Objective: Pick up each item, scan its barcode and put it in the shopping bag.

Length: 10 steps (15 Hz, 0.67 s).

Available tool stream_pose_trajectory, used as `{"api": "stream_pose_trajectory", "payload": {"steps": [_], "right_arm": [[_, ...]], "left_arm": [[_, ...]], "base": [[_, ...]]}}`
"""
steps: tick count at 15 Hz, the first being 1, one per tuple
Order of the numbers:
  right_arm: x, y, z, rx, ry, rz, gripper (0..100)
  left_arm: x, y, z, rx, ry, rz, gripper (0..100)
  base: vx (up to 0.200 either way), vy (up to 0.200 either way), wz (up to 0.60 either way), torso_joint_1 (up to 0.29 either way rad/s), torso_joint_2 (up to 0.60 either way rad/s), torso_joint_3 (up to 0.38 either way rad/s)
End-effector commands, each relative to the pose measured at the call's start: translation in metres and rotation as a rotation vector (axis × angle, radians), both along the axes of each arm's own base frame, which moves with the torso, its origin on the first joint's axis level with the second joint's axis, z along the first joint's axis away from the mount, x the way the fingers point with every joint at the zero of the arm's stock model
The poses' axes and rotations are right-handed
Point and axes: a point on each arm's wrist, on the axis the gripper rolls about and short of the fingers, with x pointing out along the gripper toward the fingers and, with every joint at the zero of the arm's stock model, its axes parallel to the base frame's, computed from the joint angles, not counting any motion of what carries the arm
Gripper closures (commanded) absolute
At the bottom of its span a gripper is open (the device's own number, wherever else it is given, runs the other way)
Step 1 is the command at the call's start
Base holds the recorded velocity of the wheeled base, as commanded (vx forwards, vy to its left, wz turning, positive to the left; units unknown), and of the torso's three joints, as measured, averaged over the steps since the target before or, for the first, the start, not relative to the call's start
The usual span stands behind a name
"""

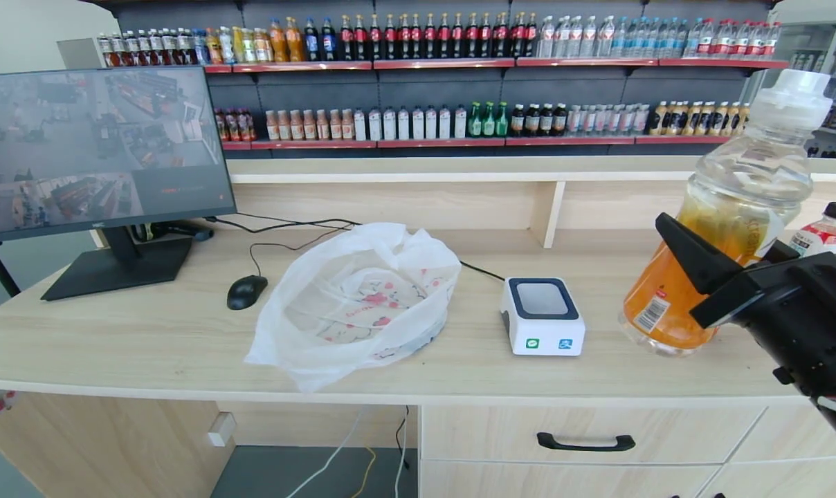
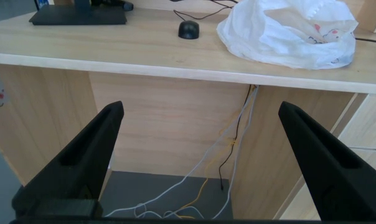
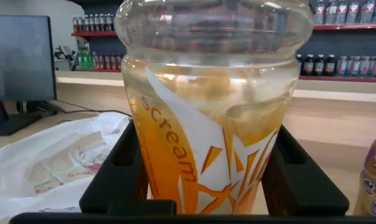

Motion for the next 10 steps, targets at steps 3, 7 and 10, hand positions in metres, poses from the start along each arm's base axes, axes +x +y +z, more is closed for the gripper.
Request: {"api": "stream_pose_trajectory", "payload": {"steps": [3, 7, 10], "right_arm": [[0.001, 0.002, -0.001, 0.009, 0.002, 0.064, 100], [0.011, -0.003, -0.001, 0.022, 0.009, 0.028, 100], [0.014, -0.006, 0.000, 0.037, 0.010, 0.014, 100]], "left_arm": [[0.000, 0.000, 0.000, -0.001, -0.001, 0.000, 0], [0.000, 0.000, 0.000, -0.001, -0.001, 0.000, 0], [0.000, 0.000, 0.000, -0.001, -0.001, 0.001, 0]], "base": [[0.000, 0.200, 0.00, 0.001, 0.01, 0.002], [0.000, 0.200, 0.00, 0.008, 0.00, 0.002], [0.000, 0.200, 0.00, -0.004, 0.00, 0.005]]}}
